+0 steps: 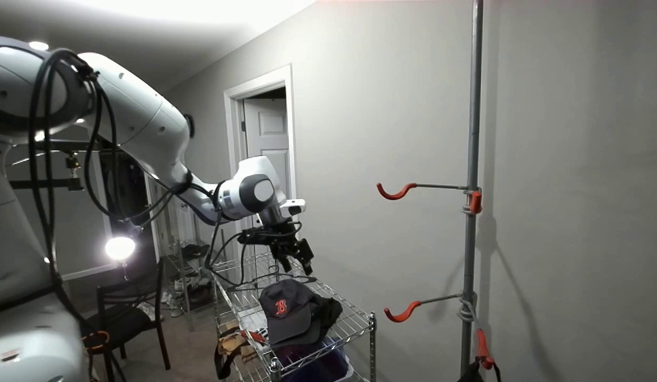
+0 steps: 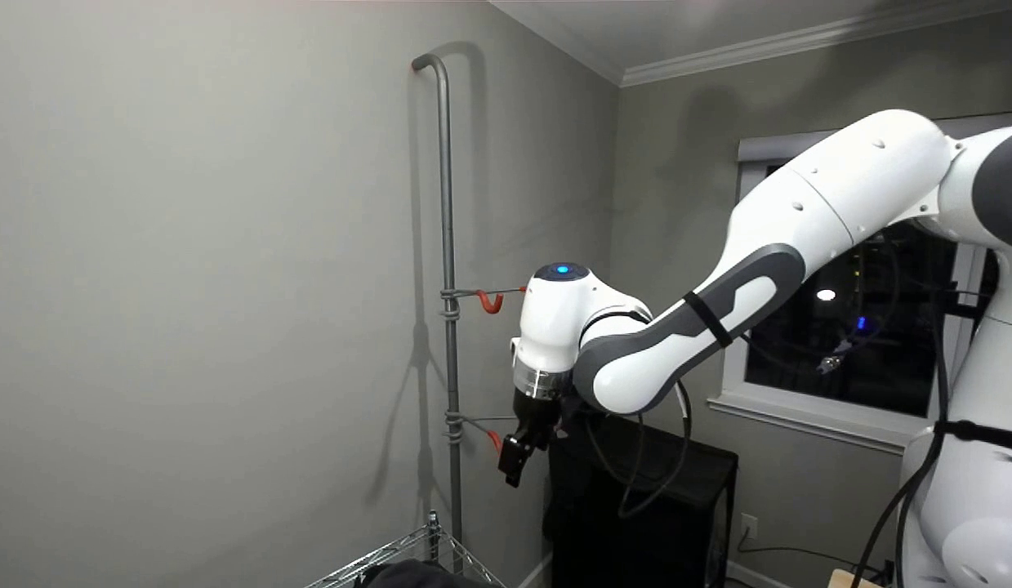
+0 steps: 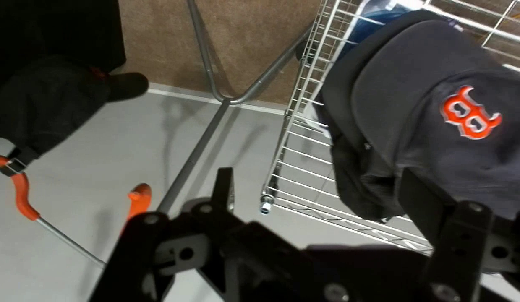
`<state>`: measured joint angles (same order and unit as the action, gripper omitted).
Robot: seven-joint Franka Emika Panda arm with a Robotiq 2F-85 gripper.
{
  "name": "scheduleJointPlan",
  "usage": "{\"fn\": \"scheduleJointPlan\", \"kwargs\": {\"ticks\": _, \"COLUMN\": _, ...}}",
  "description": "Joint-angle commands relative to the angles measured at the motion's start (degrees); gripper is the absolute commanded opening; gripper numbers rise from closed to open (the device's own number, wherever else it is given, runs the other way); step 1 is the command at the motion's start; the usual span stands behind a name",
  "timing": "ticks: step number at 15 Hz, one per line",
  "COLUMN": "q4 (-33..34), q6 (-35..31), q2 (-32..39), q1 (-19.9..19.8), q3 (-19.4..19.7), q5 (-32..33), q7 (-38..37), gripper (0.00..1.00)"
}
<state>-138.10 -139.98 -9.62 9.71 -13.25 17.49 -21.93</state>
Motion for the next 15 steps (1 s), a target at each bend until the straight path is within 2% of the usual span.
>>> {"fn": "scheduleJointPlan", "kwargs": {"ticks": 1, "q4": 5.7, "q6": 5.0, "q2": 3.6, "q1": 3.0, "q3": -4.5, "q5": -0.7, "q7": -0.3, "gripper": 1.0}}
{"fn": "scheduleJointPlan", "kwargs": {"ticks": 5, "q4": 11.2, "q6": 5.0, "q2": 10.1, "q1": 5.1, "q3": -5.7, "q5": 0.4, "q7": 2.3, "gripper": 1.0}}
{"fn": "scheduleJointPlan", "kwargs": {"ticks": 15, "q4": 23.0, "q6": 7.1, "q2": 27.8, "q1": 8.9, "q3": -4.4, "q5": -2.1, "q7": 15.7, "gripper": 1.0}}
